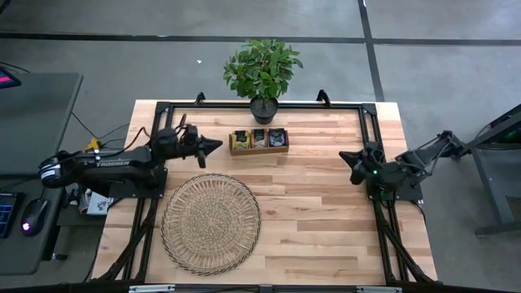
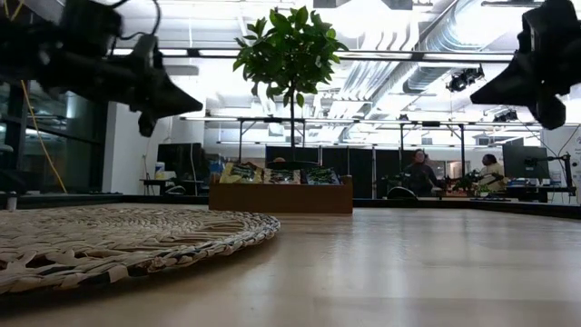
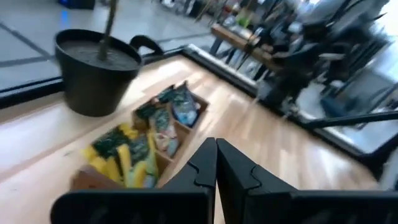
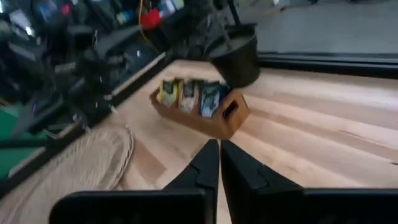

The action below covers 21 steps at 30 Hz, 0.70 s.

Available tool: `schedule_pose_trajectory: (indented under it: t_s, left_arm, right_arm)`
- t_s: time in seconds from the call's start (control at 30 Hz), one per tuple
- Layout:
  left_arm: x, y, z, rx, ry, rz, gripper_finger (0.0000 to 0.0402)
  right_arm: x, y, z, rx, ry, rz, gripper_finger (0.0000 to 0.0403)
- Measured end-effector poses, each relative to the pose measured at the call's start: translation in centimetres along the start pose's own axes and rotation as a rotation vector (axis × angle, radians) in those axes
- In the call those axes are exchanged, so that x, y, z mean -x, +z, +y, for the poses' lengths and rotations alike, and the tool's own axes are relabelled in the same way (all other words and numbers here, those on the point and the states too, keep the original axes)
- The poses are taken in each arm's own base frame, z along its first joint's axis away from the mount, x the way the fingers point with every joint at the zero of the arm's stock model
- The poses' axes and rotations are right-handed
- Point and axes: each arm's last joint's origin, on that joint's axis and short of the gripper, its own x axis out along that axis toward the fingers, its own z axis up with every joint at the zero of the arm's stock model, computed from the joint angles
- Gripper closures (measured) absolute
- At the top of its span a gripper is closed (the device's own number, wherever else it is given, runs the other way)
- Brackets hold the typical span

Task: Pick & Place Tea
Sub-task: Return to Home Position

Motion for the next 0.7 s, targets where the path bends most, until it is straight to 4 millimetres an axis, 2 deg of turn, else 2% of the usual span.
schedule_pose_trajectory:
  t_s: [0.2, 0.33, 0.53, 0.7]
  left_arm:
    - [1.2, -2.3, -0.1, 0.072, -0.022, -0.11, 0.0401]
    - [1.2, -2.5, -0.3, 0.072, -0.007, -0.128, 0.0401]
    - [1.0, -2.8, -0.2, 0.046, -0.008, -0.127, 0.0402]
    - [1.5, -4.1, 0.3, 0.076, -0.007, -0.126, 0.0401]
  right_arm:
    - [-1.1, -1.3, -0.9, -0.028, 0.07, -0.095, 0.0399]
    - [-2.1, -1.7, -1.3, -0.026, 0.113, -0.163, 0.0401]
    - [-3.3, -0.8, -2.1, 0.036, 0.129, -0.191, 0.0401]
    - [-3.8, -0.5, -2.7, 0.049, 0.173, -0.148, 0.0402]
